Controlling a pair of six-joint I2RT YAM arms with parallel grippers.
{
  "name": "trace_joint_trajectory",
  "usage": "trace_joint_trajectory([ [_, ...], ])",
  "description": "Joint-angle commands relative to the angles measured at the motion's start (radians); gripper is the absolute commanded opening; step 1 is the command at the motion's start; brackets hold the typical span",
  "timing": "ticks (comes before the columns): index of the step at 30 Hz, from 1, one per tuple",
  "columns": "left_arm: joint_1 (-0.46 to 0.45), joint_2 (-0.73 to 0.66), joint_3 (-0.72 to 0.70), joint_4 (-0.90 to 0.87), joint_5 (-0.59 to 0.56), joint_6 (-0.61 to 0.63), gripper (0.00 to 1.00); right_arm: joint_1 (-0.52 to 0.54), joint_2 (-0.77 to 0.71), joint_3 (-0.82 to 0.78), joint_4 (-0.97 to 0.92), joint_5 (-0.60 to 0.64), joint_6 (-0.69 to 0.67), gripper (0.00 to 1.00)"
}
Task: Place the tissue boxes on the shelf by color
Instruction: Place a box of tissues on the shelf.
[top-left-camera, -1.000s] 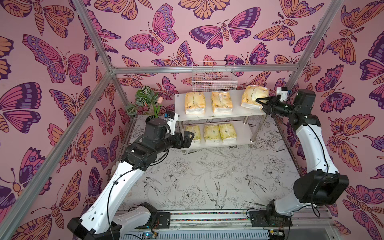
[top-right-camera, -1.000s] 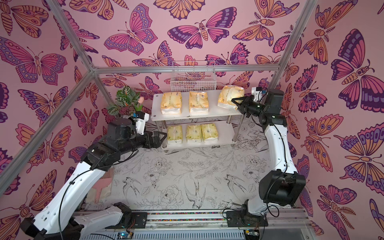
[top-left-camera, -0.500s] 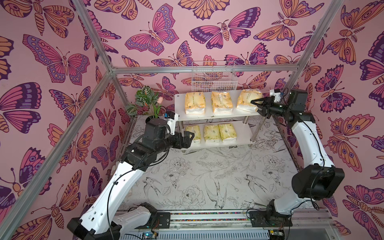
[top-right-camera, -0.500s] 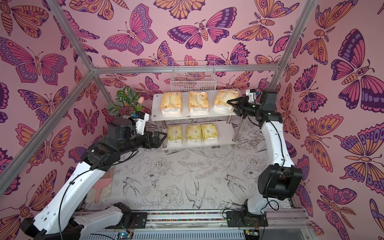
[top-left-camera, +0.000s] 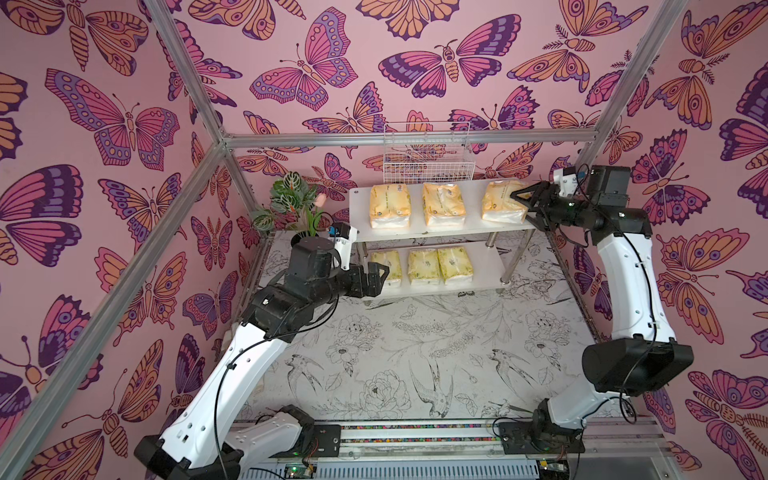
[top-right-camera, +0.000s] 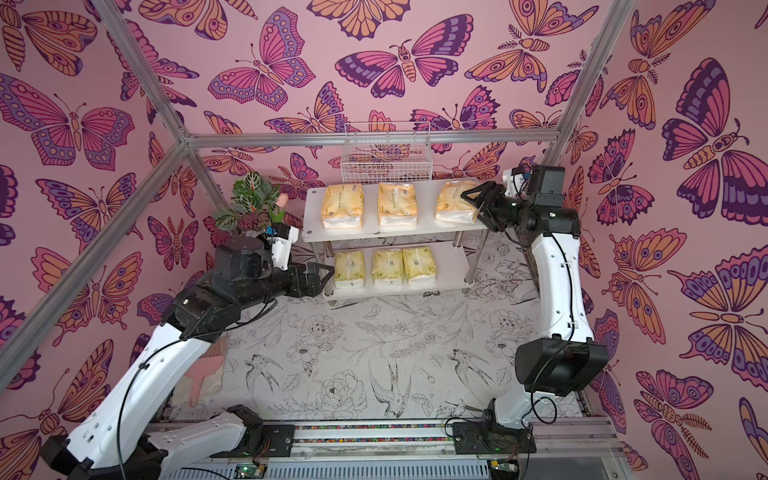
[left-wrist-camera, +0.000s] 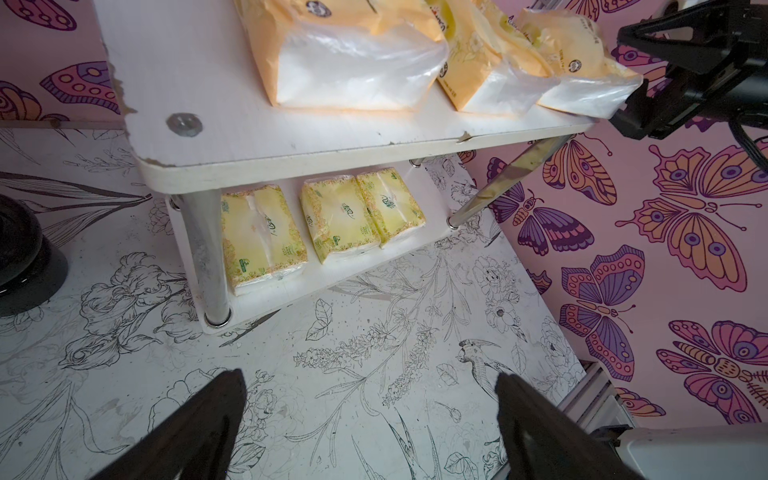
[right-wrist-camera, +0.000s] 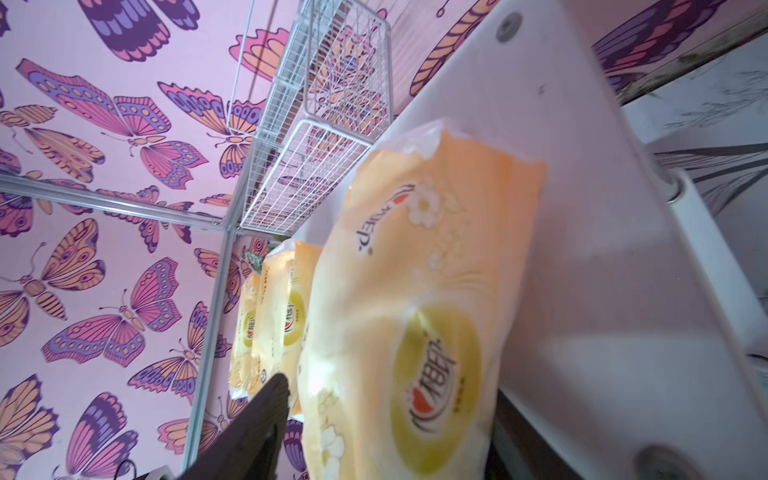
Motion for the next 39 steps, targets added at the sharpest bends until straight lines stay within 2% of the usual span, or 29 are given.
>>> trace_joint_trajectory([
  [1,0.006,-0.005,-0.005,0.009,0.022,-0.003,1.00,0.011,0.037,0.058,-0.137,0.127,-0.097,0.70],
  [10,0.006,0.001,-0.010,0.016,0.034,-0.013,0.99,0.092,0.167,0.273,-0.274,0.269,-0.190,0.70],
  [17,0.006,-0.004,-0.018,0.019,0.033,-0.011,0.99,0.144,0.260,0.404,-0.335,0.309,-0.213,0.70],
  [23,0.006,-0.005,-0.027,0.020,0.035,-0.014,0.99,0.146,0.237,0.386,-0.333,0.377,-0.228,0.72],
  [33,0.006,-0.011,-0.020,0.026,0.015,-0.013,1.00,0.146,0.097,0.313,-0.308,0.592,-0.253,0.82],
  [35,0.006,-0.020,-0.016,0.026,-0.026,-0.009,1.00,0.146,0.057,0.287,-0.300,0.609,-0.256,0.84],
  [38,0.009,-0.055,-0.014,0.025,-0.158,0.011,1.00,0.145,-0.044,0.188,-0.258,0.645,-0.262,0.89],
  [39,0.012,-0.070,-0.018,0.026,-0.211,0.020,1.00,0.146,-0.092,0.135,-0.235,0.657,-0.268,0.95],
])
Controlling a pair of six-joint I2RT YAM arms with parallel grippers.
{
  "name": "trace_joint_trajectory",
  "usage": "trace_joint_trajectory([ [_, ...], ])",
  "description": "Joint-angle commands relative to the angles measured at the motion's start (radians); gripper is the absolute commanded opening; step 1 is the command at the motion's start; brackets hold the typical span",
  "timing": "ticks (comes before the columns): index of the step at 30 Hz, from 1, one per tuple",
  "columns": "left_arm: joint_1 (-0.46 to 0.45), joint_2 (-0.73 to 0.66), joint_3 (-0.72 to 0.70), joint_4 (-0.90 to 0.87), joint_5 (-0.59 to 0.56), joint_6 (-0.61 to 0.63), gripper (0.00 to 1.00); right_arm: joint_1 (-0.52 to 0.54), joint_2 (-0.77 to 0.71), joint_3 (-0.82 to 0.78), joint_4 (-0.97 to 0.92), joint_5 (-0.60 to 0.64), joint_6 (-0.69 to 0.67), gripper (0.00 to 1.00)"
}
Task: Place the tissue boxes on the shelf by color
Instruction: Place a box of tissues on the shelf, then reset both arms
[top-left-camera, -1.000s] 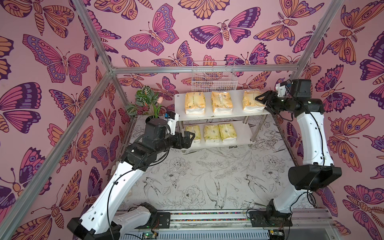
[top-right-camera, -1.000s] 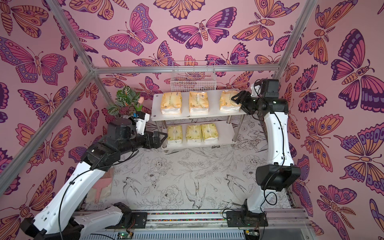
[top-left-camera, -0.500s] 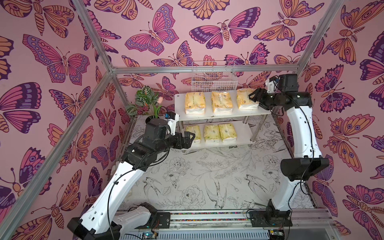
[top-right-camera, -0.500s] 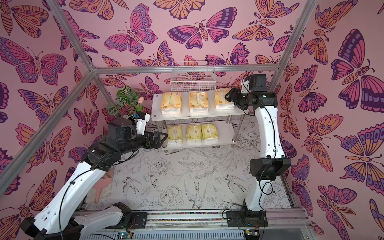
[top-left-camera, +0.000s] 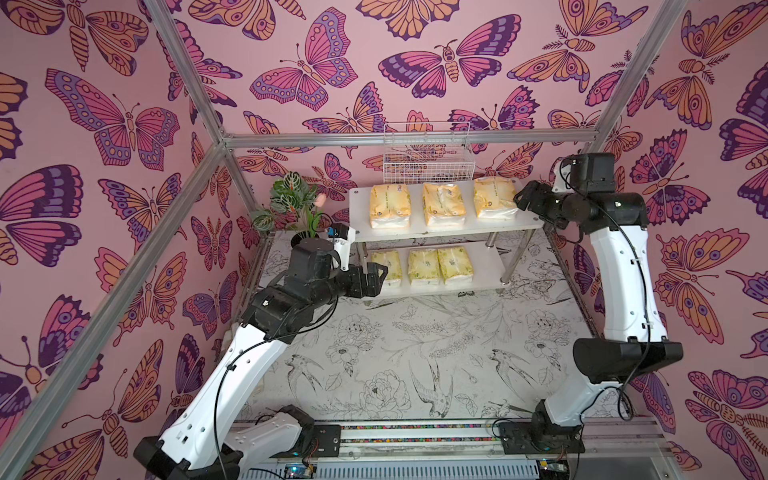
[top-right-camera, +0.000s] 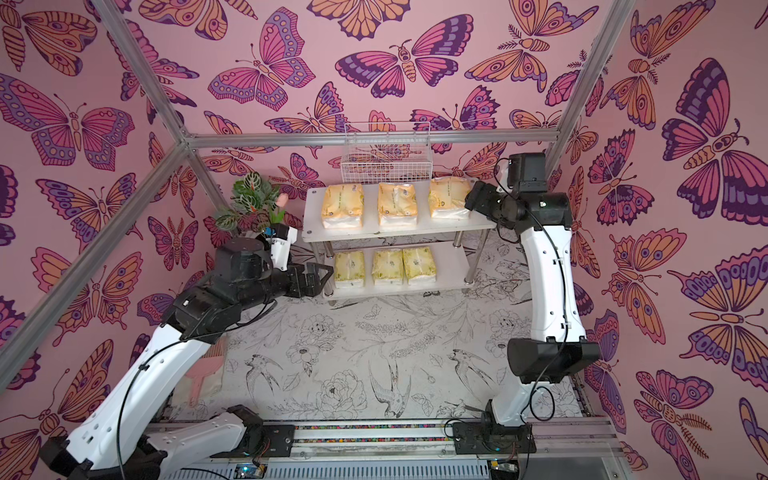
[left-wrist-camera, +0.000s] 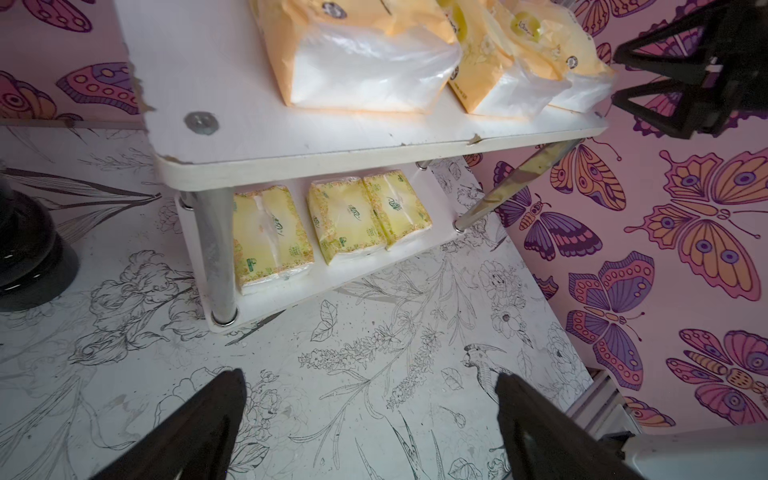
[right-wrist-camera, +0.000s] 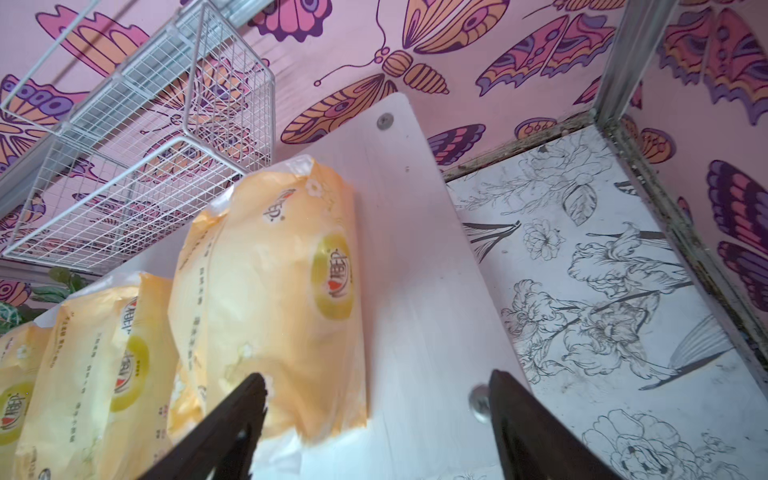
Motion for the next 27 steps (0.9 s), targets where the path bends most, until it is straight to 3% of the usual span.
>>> trace_joint_trajectory([
  [1,0.014,-0.067,-0.015,0.030,-0.198,0.040,1.00,0.003,-0.159,-0.129,0.059,0.090,-0.028,0.96],
  [7,0.050,-0.175,-0.150,0.150,-0.469,0.141,1.00,-0.002,-0.460,-0.527,0.217,0.220,-0.040,0.99],
  [11,0.098,-0.246,-0.315,0.272,-0.609,0.177,1.00,-0.002,-0.612,-0.799,0.348,0.416,-0.062,0.99],
  [14,0.139,-0.313,-0.496,0.431,-0.617,0.272,1.00,-0.002,-0.733,-1.077,0.581,0.568,-0.117,0.99],
  [17,0.172,-0.382,-0.687,0.594,-0.597,0.374,1.00,-0.002,-0.815,-1.348,0.881,0.603,-0.244,0.99],
  [22,0.250,-0.435,-0.917,0.813,-0.576,0.437,1.00,-0.002,-0.746,-1.549,1.041,0.662,-0.279,0.99],
  [27,0.362,-0.305,-0.981,0.909,-0.482,0.378,1.00,-0.002,-0.625,-1.691,1.263,0.668,-0.270,0.99],
])
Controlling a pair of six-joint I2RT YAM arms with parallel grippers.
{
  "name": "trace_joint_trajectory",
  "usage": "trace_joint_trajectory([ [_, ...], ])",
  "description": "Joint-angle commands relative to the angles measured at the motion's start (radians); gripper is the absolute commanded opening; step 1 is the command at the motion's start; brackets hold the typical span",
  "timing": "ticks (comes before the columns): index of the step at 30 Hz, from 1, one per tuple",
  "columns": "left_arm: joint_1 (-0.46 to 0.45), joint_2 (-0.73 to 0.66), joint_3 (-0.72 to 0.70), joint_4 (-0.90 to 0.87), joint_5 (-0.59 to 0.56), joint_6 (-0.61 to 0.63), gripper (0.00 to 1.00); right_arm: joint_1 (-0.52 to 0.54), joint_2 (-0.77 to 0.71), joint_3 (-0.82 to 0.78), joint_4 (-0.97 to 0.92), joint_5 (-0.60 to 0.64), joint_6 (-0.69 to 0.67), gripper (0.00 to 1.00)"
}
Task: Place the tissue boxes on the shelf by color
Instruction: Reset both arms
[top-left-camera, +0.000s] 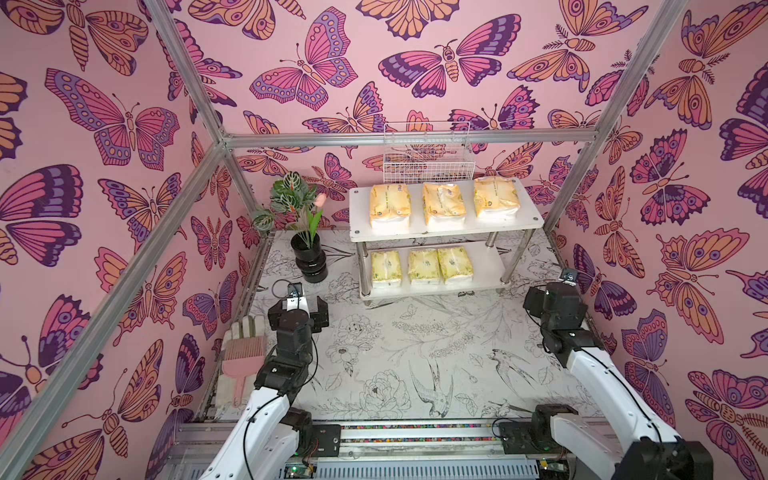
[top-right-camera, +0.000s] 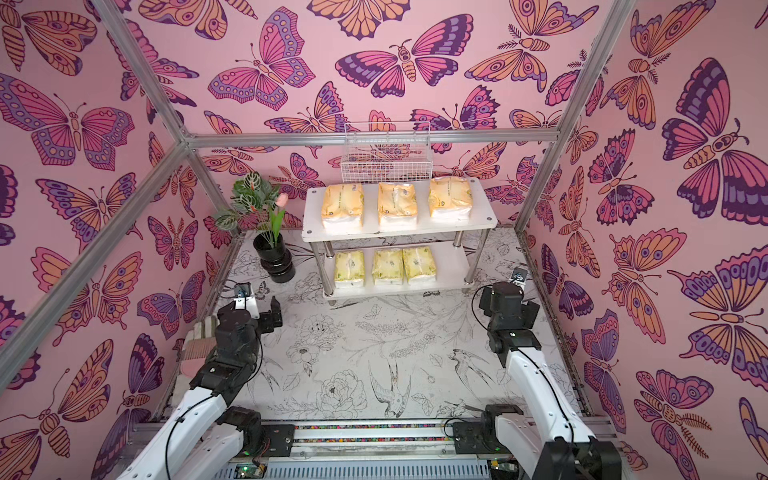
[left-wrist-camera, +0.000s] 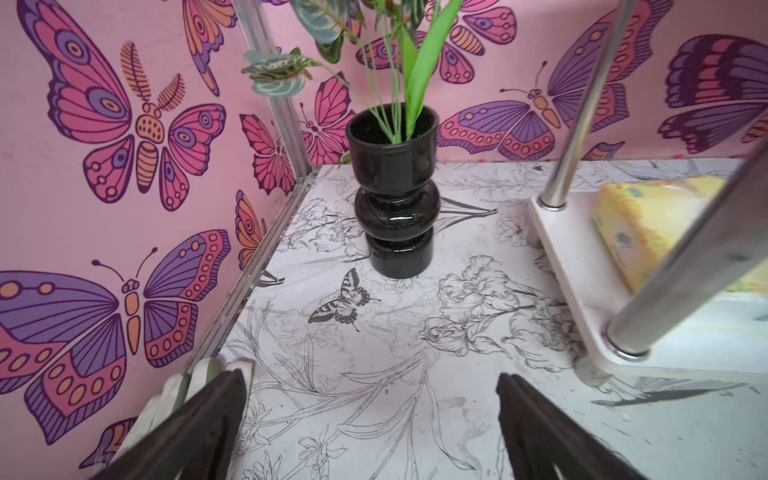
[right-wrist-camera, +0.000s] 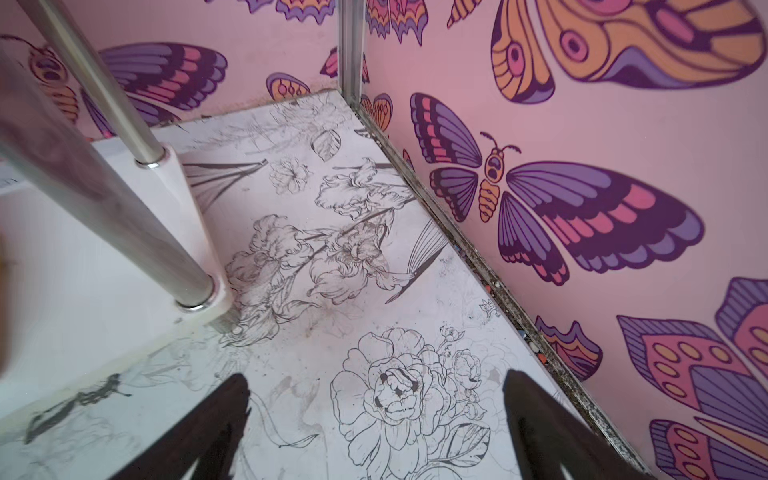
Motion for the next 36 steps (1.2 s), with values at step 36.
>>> trace_joint_trajectory([
  [36,0.198,0.804,-0.029,0.790,0.443,-0.005,1.00,-0.077,0.491,-0.154,0.844,-0.357,-0.106,0.99],
])
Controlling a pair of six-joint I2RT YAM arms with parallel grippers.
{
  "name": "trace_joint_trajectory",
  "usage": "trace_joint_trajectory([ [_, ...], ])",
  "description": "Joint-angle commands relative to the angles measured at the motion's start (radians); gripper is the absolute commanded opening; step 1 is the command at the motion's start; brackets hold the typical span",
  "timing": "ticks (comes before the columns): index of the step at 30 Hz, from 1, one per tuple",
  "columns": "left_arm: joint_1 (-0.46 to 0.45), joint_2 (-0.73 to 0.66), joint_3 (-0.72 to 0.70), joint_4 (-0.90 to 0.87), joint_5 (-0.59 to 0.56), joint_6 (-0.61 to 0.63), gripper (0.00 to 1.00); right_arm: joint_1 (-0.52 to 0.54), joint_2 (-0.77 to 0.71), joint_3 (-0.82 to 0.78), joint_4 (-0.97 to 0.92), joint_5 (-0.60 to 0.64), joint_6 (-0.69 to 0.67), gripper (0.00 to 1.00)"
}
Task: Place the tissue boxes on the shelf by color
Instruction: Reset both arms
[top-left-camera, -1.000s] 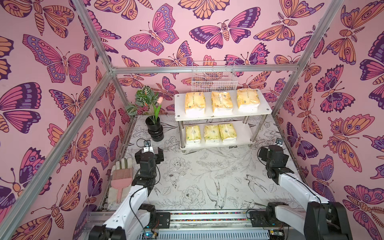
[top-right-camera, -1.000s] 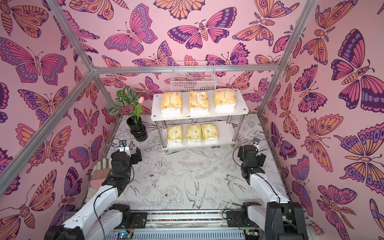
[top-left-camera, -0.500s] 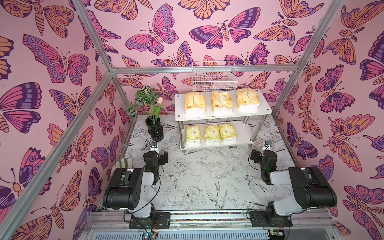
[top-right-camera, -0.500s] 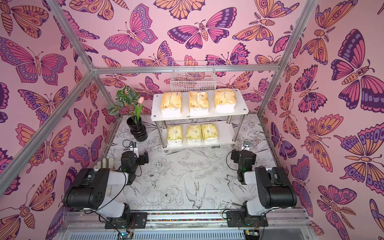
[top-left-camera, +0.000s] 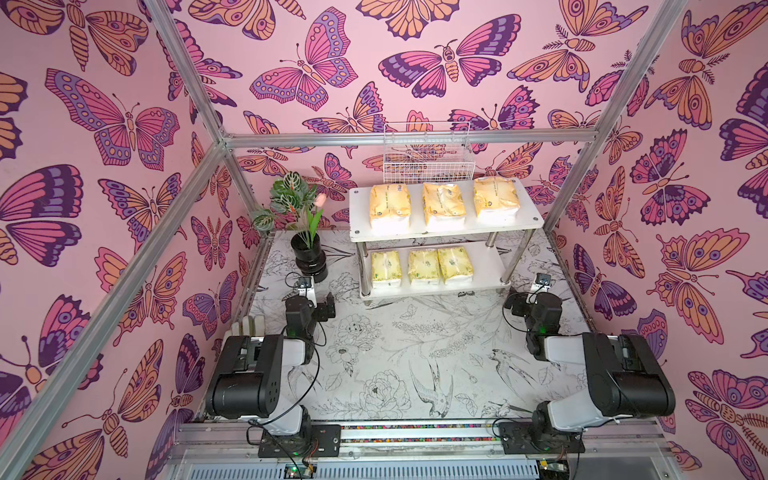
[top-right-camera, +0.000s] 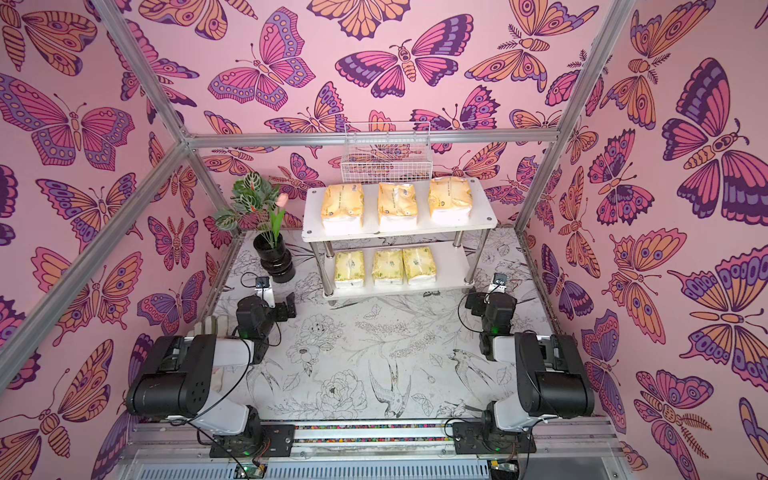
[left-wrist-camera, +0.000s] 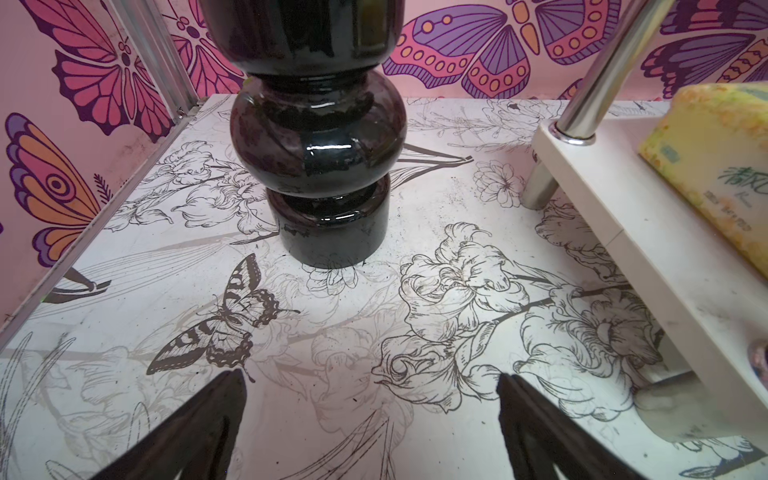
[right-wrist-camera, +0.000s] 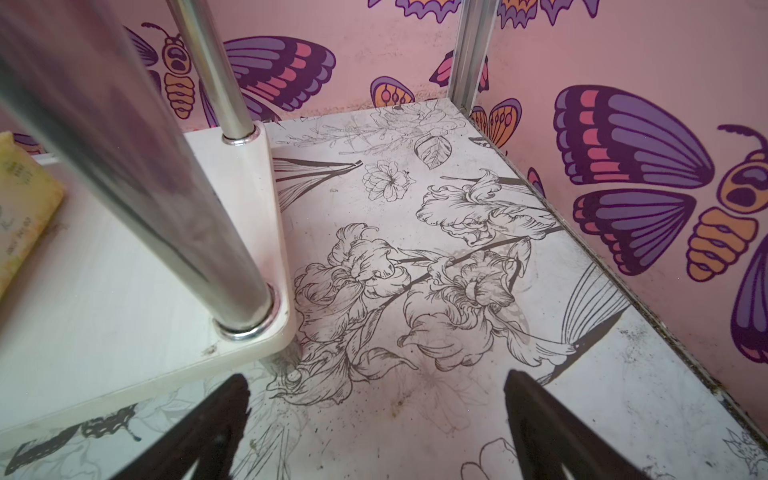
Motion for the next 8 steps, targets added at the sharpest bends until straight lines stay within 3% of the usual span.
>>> trace_joint_trajectory([
  [1,0.004,-0.004,0.002,0.011,0.012,-0.004,1.00,-0.003,-0.008,0.024,-0.032,-0.015,0.016,0.99],
  [8,0.004,-0.003,0.001,0.011,0.012,-0.004,1.00,-0.002,-0.015,0.019,-0.029,-0.014,0.014,0.99],
])
